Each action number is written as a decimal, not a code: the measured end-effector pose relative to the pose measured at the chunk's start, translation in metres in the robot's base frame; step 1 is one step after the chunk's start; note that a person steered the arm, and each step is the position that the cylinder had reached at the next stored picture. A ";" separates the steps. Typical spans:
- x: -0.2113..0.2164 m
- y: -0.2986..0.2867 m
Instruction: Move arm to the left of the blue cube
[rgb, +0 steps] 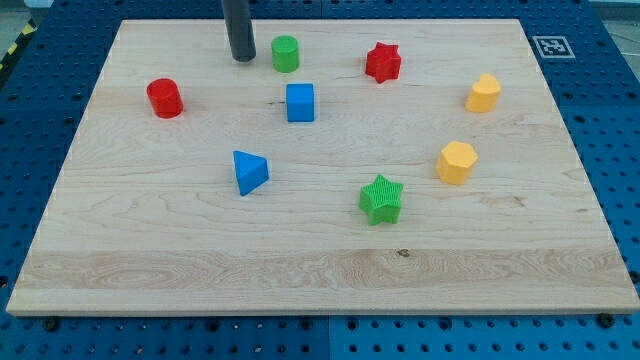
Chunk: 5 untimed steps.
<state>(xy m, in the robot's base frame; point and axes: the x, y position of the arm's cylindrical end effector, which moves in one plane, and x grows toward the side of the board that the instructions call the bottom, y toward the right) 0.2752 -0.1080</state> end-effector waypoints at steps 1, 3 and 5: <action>0.018 0.001; 0.049 0.007; 0.090 0.009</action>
